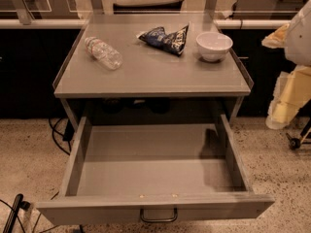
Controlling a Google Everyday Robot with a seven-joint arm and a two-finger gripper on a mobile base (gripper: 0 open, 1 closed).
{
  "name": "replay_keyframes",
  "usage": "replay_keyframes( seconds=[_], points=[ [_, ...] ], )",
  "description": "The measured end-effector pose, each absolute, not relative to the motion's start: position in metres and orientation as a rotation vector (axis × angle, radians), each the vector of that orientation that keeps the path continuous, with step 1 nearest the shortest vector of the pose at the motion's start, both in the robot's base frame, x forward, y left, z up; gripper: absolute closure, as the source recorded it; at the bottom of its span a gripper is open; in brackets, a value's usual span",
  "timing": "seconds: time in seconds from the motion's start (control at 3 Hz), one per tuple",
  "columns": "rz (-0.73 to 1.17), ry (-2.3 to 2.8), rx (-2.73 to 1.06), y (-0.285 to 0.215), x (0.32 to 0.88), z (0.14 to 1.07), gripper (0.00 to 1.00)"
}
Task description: Place blue chip bag into top drawer
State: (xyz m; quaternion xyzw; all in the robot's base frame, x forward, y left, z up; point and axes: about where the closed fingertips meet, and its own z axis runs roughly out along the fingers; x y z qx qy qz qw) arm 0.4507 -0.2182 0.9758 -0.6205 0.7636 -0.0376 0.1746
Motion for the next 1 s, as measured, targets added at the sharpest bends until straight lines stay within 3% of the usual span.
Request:
replay_keyframes(
  seconds=[1.0],
  points=[
    [0.160,1.753,-1.908,-0.183,0.522,0.979,0.00]
  ],
)
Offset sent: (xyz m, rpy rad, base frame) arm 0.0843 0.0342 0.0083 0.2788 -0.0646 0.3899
